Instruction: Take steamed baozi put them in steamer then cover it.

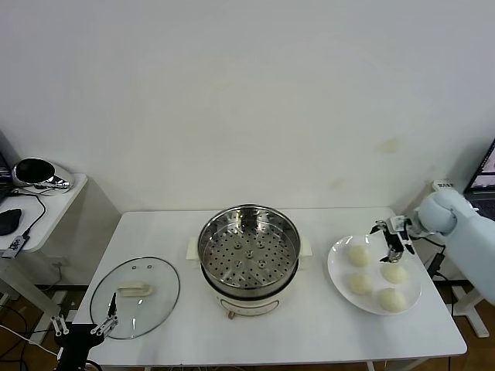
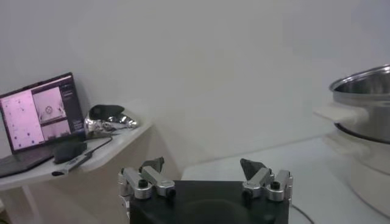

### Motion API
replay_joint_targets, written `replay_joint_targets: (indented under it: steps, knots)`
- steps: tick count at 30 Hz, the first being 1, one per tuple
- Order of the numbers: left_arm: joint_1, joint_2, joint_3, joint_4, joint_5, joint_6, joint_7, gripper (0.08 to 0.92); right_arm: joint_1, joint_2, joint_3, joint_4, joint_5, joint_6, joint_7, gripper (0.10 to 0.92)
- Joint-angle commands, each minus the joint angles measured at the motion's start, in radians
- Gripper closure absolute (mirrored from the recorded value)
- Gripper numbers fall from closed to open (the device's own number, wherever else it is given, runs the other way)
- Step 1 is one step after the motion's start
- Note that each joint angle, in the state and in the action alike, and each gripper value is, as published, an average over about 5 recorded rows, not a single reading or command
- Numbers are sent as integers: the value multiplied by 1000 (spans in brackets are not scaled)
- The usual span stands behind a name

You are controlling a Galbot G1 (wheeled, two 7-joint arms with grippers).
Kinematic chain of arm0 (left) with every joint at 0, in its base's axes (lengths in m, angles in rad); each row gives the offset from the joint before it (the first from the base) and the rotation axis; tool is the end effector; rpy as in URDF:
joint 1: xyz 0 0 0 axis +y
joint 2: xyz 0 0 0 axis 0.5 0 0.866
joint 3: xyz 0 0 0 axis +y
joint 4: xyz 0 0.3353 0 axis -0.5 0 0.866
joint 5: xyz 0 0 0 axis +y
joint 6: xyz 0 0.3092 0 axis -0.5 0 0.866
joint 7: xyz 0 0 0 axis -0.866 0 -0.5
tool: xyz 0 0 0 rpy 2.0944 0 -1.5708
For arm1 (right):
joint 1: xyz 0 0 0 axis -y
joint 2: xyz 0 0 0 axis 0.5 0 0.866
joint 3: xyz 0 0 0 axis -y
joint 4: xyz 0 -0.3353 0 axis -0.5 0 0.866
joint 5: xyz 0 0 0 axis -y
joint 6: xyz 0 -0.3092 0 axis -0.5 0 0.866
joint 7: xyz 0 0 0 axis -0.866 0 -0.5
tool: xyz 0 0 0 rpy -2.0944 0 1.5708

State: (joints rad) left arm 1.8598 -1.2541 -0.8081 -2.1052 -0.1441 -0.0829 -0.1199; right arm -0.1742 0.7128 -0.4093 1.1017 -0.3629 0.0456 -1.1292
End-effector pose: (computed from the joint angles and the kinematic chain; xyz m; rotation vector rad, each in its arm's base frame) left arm 0.0698 0.1264 -0.2856 0.2223 -2.9761 -0.4340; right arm 0.4720 -0.2145 -0.1815 1.2305 -1.4256 1.5110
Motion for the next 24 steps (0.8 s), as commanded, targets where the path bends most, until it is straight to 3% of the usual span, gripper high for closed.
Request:
replay_joint_targets:
  steps: [1, 24]
  knots:
    - [0, 1, -4, 1, 1, 0, 1, 177, 46, 70, -60, -96, -15, 26, -17, 203]
    - [2, 4, 1, 5, 14, 1, 17, 177, 36, 167, -48, -236, -113, 30, -2, 203]
